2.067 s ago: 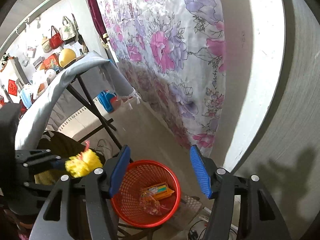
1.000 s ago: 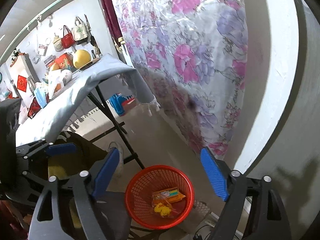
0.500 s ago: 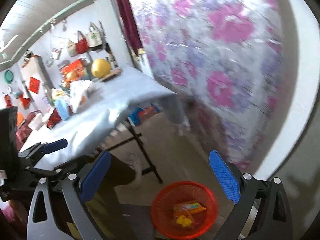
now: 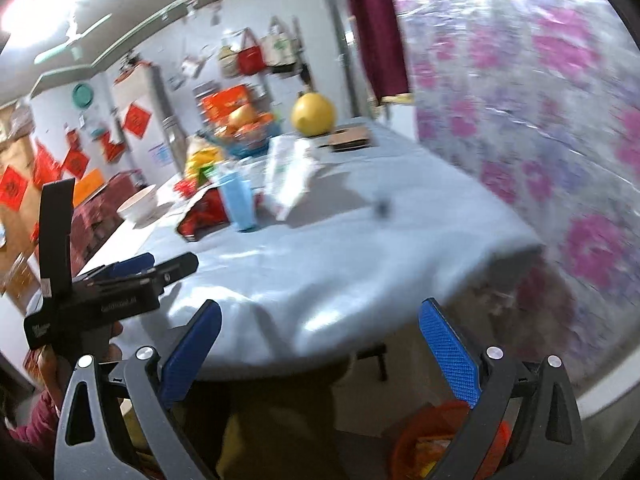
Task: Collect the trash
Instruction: 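Move both tools back over the table toward the remaining trash, then grasp the blue face mask with the right gripper while the left grasps the red snack wrapper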
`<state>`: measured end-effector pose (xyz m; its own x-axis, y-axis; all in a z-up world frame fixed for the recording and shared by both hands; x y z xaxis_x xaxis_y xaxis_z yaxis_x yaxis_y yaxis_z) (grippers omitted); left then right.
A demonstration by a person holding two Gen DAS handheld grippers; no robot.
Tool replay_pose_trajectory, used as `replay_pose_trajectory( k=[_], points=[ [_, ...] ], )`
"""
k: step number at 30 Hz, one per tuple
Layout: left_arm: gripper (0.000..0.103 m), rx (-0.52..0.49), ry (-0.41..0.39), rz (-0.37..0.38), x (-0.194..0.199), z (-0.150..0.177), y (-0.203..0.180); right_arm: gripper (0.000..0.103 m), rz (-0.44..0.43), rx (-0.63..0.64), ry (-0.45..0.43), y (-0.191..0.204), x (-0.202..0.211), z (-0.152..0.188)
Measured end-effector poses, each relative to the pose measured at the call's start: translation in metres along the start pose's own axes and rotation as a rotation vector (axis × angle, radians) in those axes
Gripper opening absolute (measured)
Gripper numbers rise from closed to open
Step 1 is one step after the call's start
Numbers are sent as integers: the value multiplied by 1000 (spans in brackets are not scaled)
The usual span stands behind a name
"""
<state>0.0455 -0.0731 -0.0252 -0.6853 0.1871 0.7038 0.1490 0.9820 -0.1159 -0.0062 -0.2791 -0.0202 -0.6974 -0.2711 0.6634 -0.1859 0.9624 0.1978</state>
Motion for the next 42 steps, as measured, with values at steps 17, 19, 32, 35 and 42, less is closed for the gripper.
replay_pose_trajectory(
  k=[17,19,32,35,42],
  points=[
    [96,109,62,-129,-19,-34,111,96,-61,140,55,85,-125,-93],
    [96,92,66,-119,-24,-40,108,93,-63,136,63,88,-134,-99],
    [96,25,118,-34,-45,-58,89,22,-74,104,24,79,-127,-110],
    [96,-29,110,-35,-49,-65,74,22,-78,75,-14,69,-106,-107],
    [79,-48,170,-17,-78,-80,59,23,-71,25,-36,45,-79,-95]
  ],
)
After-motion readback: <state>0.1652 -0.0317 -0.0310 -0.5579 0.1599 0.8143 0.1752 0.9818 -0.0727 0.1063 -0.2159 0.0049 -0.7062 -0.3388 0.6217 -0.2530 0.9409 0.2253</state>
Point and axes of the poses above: each gripper's, at about its wrist camera, not at the fingertips, and x roughly against the way its jaws point, y to its left, z to its underside, the point moved 3 cm from there along -x, roughly the way its jaws point, and after that the axes turned 7 degrees about y, right-handed, at the moved point
